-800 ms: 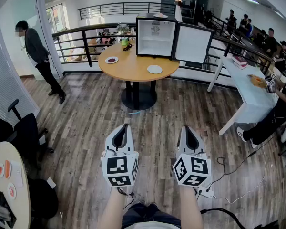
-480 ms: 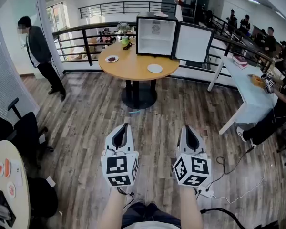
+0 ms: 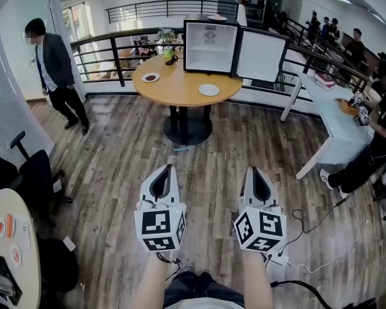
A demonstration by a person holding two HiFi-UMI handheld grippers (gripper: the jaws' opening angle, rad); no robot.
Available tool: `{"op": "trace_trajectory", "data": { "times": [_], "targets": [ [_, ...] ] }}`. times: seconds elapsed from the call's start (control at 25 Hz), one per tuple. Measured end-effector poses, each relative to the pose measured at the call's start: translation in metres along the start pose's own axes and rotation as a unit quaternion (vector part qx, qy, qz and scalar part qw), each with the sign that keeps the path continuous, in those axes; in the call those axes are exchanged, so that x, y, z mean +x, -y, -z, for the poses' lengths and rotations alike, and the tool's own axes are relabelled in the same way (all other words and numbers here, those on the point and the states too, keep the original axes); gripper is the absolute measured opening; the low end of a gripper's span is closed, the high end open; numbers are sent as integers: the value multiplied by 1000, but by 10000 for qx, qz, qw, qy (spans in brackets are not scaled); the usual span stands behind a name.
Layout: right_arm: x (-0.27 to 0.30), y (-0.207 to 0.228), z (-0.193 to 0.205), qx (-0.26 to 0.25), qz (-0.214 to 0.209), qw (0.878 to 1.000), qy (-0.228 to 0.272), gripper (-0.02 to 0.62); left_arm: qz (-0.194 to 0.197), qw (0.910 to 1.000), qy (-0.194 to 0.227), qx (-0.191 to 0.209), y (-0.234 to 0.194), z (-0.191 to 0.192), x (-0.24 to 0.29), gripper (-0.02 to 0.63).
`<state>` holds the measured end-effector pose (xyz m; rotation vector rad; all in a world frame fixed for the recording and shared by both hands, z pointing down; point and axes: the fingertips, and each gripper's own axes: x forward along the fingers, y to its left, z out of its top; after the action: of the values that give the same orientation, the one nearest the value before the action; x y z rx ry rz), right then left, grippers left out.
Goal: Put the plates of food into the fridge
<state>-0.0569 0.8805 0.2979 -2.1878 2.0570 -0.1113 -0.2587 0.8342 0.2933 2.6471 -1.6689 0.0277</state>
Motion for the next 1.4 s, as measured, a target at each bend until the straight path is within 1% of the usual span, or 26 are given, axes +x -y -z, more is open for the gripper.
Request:
{"op": "trace_trajectory", "data": {
  "times": [0.28,0.44,0.72,0.92,1.12,1.4],
  "targets": [
    [-3,12,-3,127,-47,9999,30,12,-27,10000,-23,35,10,1,4,8],
    [-3,21,-7,103,-136,9998,71,12,-64,10000,3,25,18,2,6,8],
    [0,33,-4,-13,-248,9997,-67,12,-165,9999,-47,-8,32,5,14,8],
    [6,44,-6,-2,-251,9996,-119,12,-140,9999,-38,64,41,1,21,8],
    [20,43,-4,-36,-280,9995,-130,12,-149,9998,9,97,36,-1,32,8],
    [53,48,4,-60,-285,9994,-196,12,-104,9999,-24,102,31,4,69,8]
  ]
}}
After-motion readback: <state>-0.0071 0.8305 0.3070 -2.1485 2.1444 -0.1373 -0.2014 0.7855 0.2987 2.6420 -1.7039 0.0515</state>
